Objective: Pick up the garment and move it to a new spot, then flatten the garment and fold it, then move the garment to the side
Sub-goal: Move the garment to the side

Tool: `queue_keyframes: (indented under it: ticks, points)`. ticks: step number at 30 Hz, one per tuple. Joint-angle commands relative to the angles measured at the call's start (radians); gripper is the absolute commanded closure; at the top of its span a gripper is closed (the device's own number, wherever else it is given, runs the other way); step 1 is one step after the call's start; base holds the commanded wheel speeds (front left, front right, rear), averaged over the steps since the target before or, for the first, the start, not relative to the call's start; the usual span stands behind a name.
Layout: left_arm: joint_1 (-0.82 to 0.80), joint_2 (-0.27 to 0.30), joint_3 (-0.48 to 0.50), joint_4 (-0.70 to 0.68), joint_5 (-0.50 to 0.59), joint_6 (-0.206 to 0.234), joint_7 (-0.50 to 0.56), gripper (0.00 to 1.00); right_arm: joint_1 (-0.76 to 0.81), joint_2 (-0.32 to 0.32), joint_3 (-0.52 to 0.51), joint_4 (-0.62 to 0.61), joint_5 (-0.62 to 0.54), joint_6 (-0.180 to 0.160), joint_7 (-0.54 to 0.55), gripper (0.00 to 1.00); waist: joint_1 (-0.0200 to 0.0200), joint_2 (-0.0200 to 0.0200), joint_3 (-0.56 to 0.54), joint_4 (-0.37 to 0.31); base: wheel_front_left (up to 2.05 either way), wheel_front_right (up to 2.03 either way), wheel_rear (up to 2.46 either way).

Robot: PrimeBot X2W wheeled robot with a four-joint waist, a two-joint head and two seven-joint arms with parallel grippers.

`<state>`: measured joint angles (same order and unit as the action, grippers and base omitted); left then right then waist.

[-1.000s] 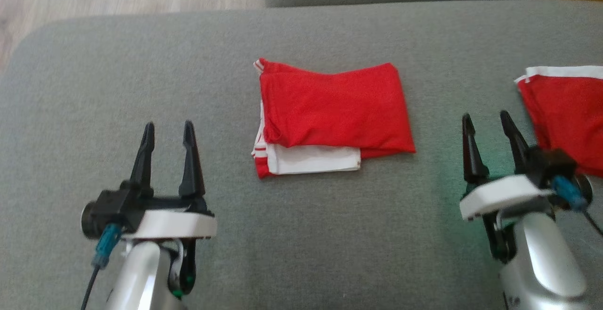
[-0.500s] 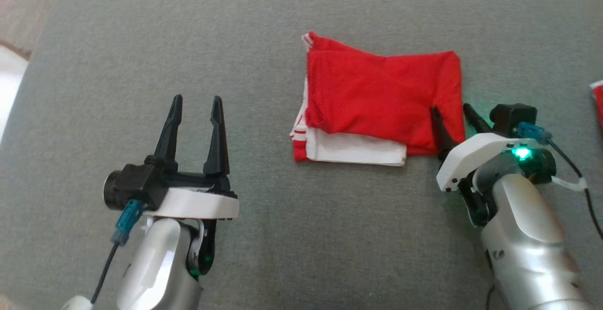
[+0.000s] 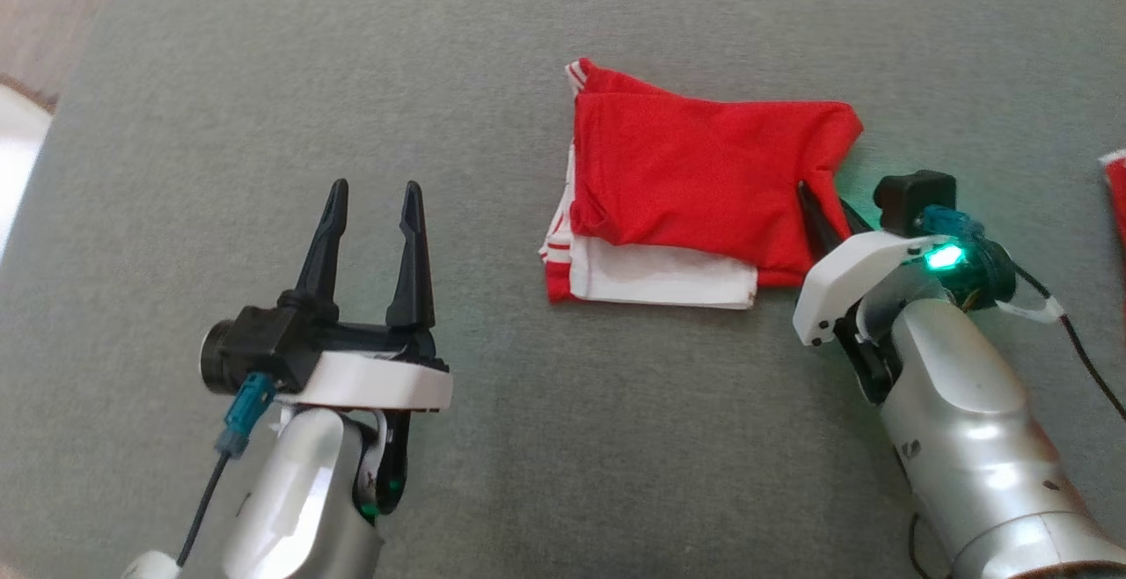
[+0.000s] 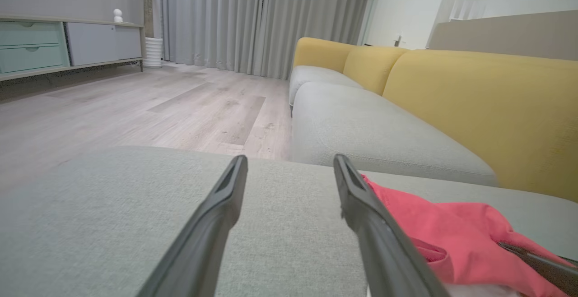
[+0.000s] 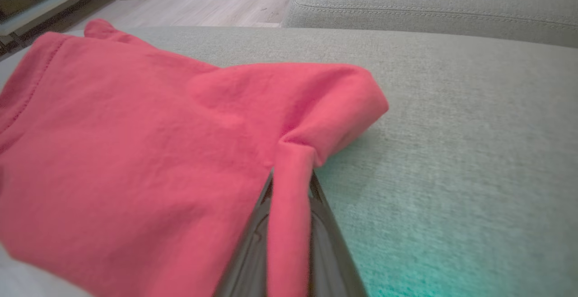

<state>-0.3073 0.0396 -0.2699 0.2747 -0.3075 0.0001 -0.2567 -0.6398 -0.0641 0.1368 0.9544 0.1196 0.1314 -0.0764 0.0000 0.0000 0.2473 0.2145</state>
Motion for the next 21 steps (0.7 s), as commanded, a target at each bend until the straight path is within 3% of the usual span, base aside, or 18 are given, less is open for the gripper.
queue_keyframes:
  ticks: [1, 10, 16, 21]
  points:
    - [-0.035, 0.011, 0.031, -0.026, 0.01, 0.0, -0.005, 0.0, -0.024, 0.014, 0.026, -0.011, -0.031, -0.001, -0.031, 1.0, 0.0, 0.0, -0.01, -0.03, 0.0, 0.0, 0.0]
    - [-0.029, 0.011, 0.009, -0.022, 0.019, -0.003, -0.005, 0.0, -0.038, 0.002, 0.043, -0.037, -0.163, -0.001, -0.091, 1.0, 0.0, 0.0, -0.037, -0.142, 0.0, 0.0, 0.0]
    - [-0.032, 0.011, -0.021, -0.031, 0.022, 0.001, -0.005, 0.0, -0.024, -0.1, 0.105, -0.125, -0.202, -0.001, -0.083, 1.0, 0.0, 0.0, -0.038, -0.261, 0.0, 0.0, 0.0]
    - [-0.057, 0.011, -0.044, -0.043, 0.02, 0.007, -0.005, 0.0, -0.033, -0.226, 0.16, -0.204, -0.172, -0.001, -0.042, 1.0, 0.0, 0.0, -0.015, -0.331, 0.0, 0.0, 0.0]
